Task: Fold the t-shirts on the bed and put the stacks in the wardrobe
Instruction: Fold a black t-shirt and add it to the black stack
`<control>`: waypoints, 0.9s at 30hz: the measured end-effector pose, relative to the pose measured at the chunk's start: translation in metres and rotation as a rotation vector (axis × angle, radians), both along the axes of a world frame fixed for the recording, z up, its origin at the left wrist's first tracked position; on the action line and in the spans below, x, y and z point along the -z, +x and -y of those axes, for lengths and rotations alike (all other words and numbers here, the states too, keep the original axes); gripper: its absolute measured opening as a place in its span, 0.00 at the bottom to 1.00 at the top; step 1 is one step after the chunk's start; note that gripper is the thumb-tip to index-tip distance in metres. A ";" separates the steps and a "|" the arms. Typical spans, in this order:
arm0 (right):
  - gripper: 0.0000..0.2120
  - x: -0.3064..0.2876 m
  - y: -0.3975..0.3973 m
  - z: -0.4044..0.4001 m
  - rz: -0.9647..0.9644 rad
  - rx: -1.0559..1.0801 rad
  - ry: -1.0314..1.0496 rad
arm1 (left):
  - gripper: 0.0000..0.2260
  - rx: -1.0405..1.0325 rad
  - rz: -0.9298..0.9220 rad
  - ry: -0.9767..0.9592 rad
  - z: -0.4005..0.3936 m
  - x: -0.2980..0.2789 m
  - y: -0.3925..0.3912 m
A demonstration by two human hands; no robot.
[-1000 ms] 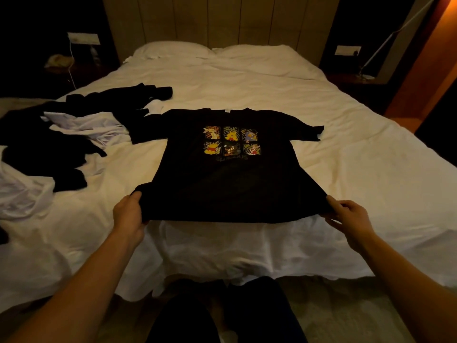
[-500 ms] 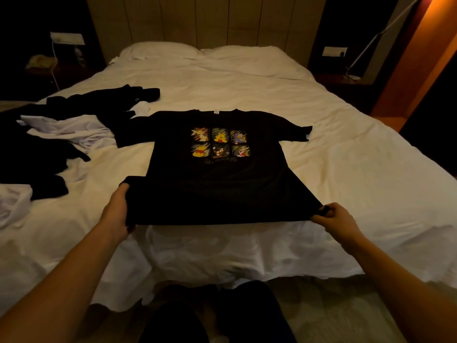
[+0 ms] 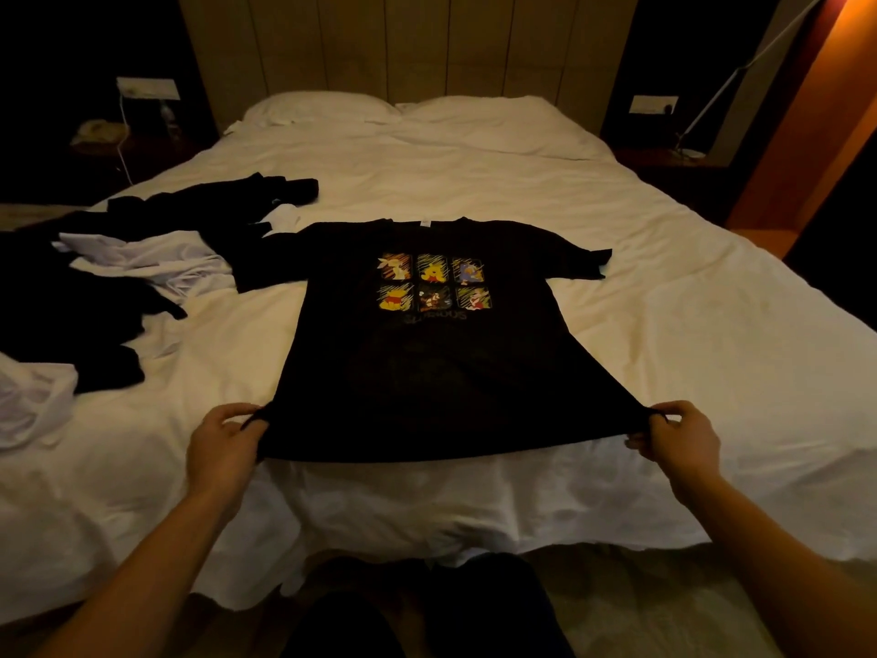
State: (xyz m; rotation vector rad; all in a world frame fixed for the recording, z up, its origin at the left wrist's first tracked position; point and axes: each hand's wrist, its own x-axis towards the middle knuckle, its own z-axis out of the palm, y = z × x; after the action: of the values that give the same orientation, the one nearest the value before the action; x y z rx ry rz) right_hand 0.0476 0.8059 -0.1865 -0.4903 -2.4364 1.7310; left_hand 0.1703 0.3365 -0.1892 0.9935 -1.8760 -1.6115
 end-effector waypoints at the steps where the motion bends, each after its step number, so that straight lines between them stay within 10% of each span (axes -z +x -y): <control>1: 0.07 -0.001 0.002 0.000 -0.025 0.006 0.020 | 0.07 -0.073 -0.009 -0.109 0.002 0.002 0.003; 7: 0.14 0.008 0.007 -0.015 -0.063 -0.099 -0.047 | 0.17 0.192 0.080 -0.590 -0.004 0.010 0.022; 12: 0.14 0.023 0.019 -0.013 0.032 -0.098 -0.350 | 0.13 0.135 0.217 -0.592 0.001 0.029 0.022; 18: 0.11 0.015 0.011 -0.009 -0.009 0.064 -0.782 | 0.12 -0.040 -0.095 -0.647 -0.008 0.000 0.018; 23: 0.22 0.012 0.021 -0.007 0.000 -0.169 -0.495 | 0.12 0.049 -0.099 -0.700 -0.009 0.009 0.025; 27: 0.03 0.023 0.018 -0.008 0.009 -0.074 -0.333 | 0.13 0.104 0.053 -0.680 -0.005 0.028 0.031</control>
State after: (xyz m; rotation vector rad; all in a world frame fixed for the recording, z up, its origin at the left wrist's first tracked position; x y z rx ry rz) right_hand 0.0659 0.8138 -0.2090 -0.4438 -2.2027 2.1826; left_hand 0.2009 0.3419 -0.2168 0.6450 -2.2996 -0.8719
